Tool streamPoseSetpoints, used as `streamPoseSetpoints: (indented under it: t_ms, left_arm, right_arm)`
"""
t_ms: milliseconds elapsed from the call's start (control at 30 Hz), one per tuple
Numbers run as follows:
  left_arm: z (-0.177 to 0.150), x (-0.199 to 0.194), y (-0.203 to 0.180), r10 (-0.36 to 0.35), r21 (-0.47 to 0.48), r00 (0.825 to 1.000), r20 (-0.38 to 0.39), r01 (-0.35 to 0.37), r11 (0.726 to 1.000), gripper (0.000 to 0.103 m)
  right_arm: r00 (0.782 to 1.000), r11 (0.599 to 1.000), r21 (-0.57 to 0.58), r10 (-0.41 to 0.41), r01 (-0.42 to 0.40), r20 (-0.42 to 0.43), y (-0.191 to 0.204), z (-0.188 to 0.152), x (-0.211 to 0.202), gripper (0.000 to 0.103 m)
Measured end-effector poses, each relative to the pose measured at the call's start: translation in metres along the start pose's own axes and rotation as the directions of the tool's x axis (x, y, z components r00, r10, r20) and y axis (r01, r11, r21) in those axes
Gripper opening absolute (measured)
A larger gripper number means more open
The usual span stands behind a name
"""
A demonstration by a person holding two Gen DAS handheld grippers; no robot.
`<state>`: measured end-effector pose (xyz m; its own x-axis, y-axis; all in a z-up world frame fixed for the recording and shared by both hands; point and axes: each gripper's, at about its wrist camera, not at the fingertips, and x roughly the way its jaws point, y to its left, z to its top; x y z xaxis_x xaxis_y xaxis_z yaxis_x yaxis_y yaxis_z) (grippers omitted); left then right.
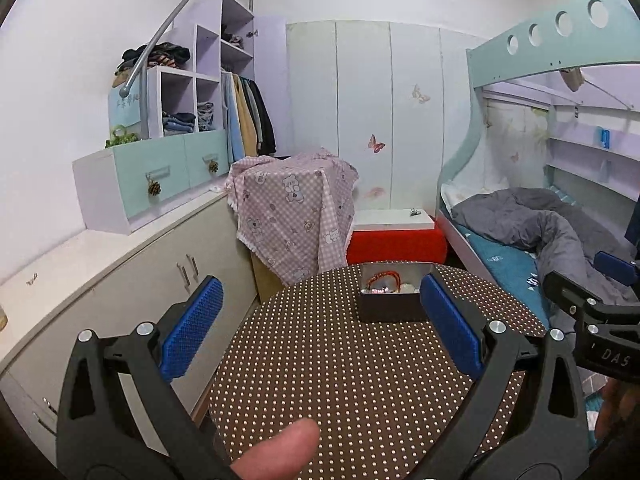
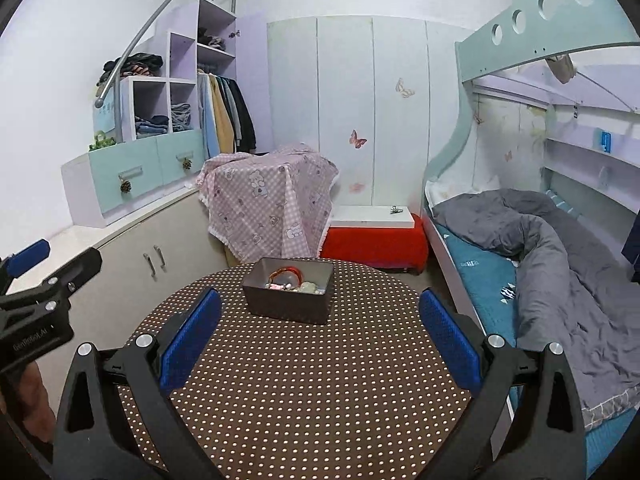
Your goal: Organize jewelry
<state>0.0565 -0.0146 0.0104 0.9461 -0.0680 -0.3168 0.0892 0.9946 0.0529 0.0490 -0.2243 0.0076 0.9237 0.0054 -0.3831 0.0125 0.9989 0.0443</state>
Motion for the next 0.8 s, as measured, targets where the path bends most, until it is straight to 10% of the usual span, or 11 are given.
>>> streamPoseSetpoints:
  t_ms: [800]
  left_arm:
    - [-0.007, -0.013, 0.009, 0.016, -0.05, 0.999, 0.034, -0.014, 0.999, 0.097]
  right_arm:
    - [1.0, 1.0, -0.004, -0.015, 0.015, 0.023, 0.007, -0.006, -0.009, 0.095]
